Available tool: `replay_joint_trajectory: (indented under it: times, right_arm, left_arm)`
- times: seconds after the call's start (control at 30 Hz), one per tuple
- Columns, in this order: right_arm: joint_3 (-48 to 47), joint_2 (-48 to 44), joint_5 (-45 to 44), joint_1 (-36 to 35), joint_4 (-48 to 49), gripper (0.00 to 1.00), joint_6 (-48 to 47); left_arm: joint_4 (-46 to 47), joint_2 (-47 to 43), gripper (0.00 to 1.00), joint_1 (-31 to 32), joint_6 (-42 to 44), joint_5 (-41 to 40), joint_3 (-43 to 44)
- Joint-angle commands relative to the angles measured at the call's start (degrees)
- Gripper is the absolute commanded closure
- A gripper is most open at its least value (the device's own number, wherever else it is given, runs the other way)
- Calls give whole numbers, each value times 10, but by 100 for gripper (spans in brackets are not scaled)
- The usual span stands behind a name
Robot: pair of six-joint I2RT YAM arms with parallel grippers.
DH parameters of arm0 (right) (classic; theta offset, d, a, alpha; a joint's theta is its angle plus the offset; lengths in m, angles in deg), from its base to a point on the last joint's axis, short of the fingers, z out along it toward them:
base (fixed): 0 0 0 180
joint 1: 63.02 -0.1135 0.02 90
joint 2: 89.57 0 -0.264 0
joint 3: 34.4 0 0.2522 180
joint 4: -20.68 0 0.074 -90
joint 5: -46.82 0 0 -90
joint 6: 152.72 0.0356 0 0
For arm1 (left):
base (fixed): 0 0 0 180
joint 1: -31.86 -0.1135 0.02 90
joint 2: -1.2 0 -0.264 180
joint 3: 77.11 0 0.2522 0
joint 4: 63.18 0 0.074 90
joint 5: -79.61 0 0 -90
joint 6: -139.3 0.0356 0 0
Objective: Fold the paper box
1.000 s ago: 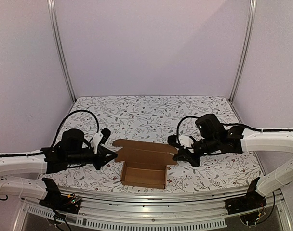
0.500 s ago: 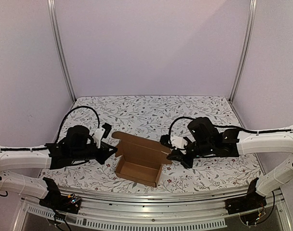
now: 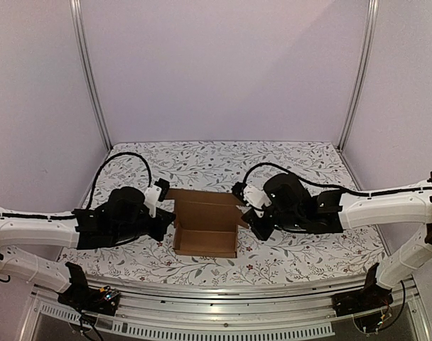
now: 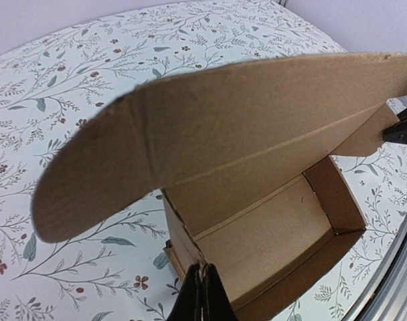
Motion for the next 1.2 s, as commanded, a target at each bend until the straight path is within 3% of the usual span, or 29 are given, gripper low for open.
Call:
replay_joint_trajectory:
  times: [0.0,0.4,0.8,1.17]
  right_arm:
    - [-36,25,-83,-24,27,100,70]
    - [-79,84,-214,-60,52,100,153]
    - [-114,143,-236,-63,34,100,236]
    - [-87,156,-254,-63,35,100,265]
  left_arm:
    - [-2,22,100,16,-31,-28,20]
    - [-40,101,100,49,-79,-58,86]
    - [-46,133,100,72,-89,-84,111]
    - [-63,172,100,88,-101,-98,134]
